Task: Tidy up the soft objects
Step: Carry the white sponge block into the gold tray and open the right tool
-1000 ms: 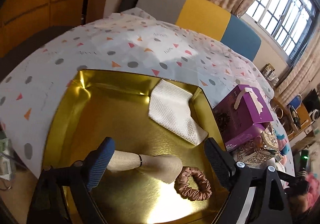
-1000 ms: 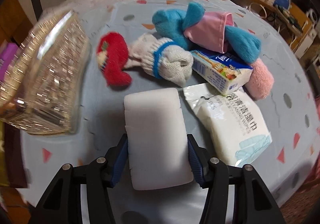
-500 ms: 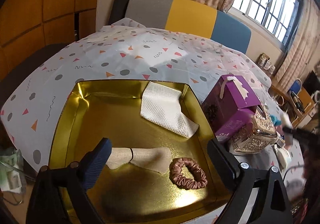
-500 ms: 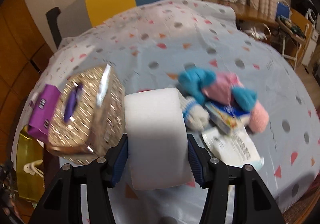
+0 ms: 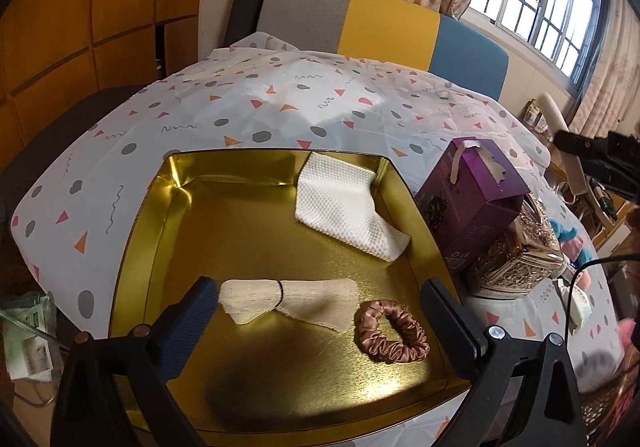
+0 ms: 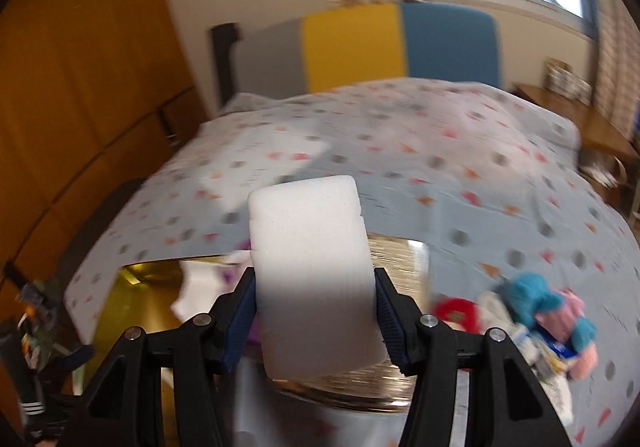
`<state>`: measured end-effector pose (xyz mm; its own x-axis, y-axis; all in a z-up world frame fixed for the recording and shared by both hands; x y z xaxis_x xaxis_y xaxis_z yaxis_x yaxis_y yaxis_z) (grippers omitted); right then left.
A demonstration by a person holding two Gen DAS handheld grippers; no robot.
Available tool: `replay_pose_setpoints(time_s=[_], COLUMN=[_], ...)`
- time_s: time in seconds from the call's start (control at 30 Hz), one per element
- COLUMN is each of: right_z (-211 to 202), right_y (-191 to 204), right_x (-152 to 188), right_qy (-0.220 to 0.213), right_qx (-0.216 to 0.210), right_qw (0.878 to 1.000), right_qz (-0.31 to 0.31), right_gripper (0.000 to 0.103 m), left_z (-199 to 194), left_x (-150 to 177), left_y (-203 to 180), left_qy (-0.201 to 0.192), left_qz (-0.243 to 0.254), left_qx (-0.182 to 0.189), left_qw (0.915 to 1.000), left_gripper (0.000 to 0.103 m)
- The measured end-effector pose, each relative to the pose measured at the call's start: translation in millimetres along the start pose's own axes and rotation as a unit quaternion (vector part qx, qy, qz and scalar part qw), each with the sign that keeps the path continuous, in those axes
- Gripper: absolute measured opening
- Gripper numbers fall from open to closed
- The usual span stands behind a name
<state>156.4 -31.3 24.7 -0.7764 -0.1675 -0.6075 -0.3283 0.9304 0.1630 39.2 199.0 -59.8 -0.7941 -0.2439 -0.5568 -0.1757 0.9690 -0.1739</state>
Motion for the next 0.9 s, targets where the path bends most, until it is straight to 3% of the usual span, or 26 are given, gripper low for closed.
replay_pose_setpoints(time_s=[0.33, 0.67, 0.9], right_z=[30.0, 67.8, 110.0], right_y=[99.6, 135.0, 143.2], right_x=[31.3, 69.2, 84.6], right_qy=[0.052, 0.118, 0.143], right_qx=[-0.056, -0.069, -0.043], right_qw=[0.992, 0.980, 0.976], right_qz=[-0.103, -0.142, -0.156], right_gripper=[0.057, 0.058, 0.060], left_z=[-2.6, -17.5, -17.5], left_x=[2.7, -5.6, -1.5], left_y=[23.4, 71.9, 77.0], left_qy=[-0.003, -0.029, -0.027], left_qz=[-0.026, -0.090, -0.087], left_qx=[-0.014, -0.040, -0.048], left_qw=[0.9996, 0.9948, 0.9947], left_gripper=[0.102, 0.102, 0.102])
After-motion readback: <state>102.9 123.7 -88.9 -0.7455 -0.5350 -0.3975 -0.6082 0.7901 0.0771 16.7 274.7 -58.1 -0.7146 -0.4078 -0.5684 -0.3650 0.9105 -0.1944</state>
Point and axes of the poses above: each gripper's, at about its wrist camera, not at the fingertips, and z roughly the way its jaws point, y to its left, x to its underside, the point moved 5 cm from there along z, roughly the way its jaws point, and after that the axes turned 9 degrees about y, right-handed, at the moved point
